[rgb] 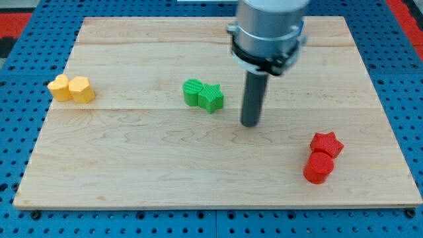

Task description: Push the green star to the top center

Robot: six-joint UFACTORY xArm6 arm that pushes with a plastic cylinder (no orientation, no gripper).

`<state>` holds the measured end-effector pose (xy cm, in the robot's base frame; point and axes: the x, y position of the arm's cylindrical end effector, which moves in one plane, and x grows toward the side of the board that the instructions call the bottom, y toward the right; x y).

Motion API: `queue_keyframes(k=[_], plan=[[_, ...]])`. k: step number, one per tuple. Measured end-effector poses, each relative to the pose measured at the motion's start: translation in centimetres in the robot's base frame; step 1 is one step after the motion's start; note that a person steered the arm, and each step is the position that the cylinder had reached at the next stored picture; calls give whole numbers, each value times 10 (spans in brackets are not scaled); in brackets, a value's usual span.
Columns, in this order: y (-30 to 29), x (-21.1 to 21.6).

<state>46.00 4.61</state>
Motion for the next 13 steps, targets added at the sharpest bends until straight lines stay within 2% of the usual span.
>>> queue_keyframes(k=[1, 2, 3, 4, 8, 9, 10, 12, 13], plan=[[-40, -44], [-45, -38], [-37, -4], [-79, -17], [-84, -136], [-120, -154], [-113, -172], [20, -163], [36, -156]])
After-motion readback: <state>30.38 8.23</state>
